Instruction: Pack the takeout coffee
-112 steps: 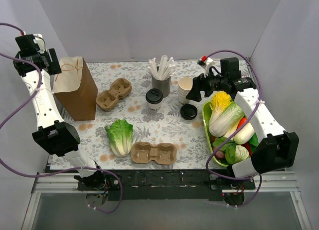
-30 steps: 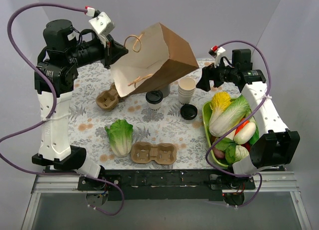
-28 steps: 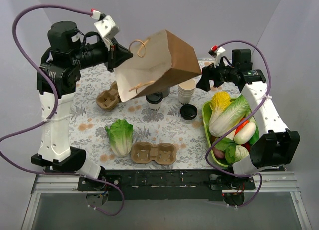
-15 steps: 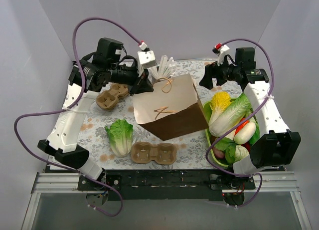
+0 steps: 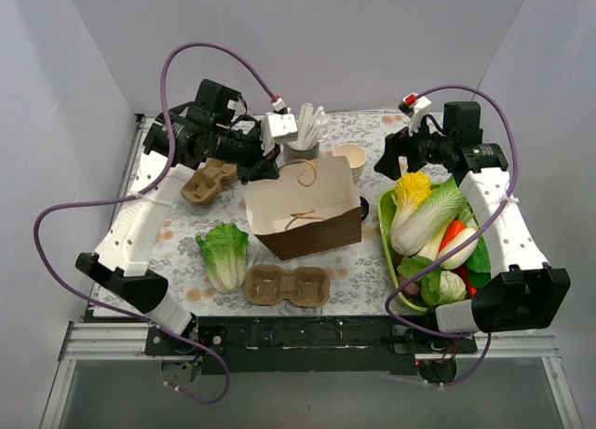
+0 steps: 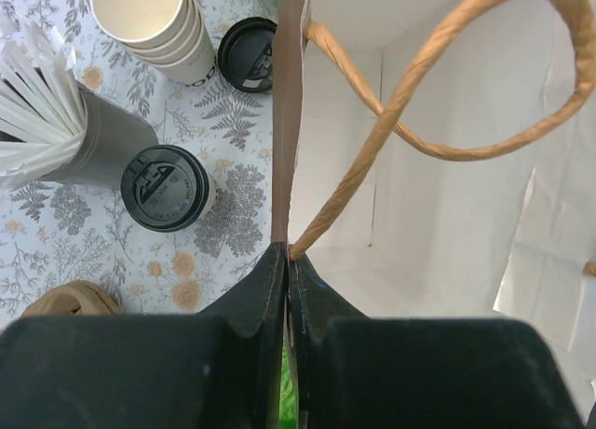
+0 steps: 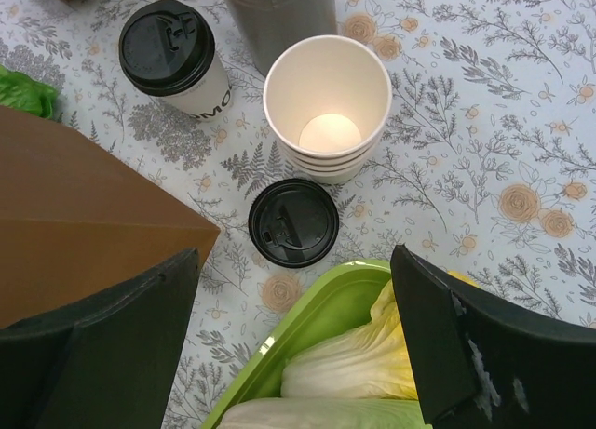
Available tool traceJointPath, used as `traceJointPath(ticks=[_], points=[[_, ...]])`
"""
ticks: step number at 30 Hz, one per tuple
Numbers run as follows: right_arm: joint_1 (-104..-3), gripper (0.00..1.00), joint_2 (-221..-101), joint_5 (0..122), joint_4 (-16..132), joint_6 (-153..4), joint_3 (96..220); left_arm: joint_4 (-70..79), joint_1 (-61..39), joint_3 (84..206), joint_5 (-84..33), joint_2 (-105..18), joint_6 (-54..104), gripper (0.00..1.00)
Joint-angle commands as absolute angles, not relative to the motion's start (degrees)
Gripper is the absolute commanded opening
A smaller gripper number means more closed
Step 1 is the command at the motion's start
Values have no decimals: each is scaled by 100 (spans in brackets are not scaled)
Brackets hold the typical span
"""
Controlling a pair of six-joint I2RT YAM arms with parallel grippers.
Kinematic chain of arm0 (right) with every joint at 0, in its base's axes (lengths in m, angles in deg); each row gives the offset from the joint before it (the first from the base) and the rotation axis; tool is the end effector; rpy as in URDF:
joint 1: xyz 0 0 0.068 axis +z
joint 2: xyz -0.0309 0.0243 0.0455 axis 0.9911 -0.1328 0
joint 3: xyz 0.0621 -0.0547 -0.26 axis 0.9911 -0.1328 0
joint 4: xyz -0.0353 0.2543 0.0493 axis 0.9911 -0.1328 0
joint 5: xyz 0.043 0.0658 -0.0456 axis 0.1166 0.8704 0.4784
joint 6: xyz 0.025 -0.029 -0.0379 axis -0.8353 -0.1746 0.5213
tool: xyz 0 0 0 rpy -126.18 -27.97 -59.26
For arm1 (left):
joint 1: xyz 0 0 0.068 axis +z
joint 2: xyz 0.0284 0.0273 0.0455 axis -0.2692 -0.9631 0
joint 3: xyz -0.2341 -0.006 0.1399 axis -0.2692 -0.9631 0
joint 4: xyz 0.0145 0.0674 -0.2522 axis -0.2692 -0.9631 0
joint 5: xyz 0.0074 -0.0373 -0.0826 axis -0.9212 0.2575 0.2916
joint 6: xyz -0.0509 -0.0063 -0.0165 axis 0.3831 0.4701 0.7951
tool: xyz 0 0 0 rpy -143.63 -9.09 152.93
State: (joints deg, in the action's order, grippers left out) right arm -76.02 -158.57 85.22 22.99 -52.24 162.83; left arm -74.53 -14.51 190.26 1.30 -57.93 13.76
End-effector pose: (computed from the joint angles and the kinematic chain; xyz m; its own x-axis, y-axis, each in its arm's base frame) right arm 0.2932 0.0513 0.3813 -0.4009 -0.2692 -0.8757 -0.6535 0.7540 0.0674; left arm 0.2289 -0.1564 0.4662 -0.6558 0.3786 -0.6531 0.7345 0.5200 -0.4360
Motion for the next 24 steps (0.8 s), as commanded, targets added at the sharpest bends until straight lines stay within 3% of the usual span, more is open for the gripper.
traceJointPath(ticks=[1,24], points=[[-7630,91,-15741,8628,2492,-5206,16245,-7677,-1462,18777,16,-5808,995,0],[-7648,91,-15811,8909,2658,-5276,16104,-7677,-1453,18134,-81,-6028,555,0]])
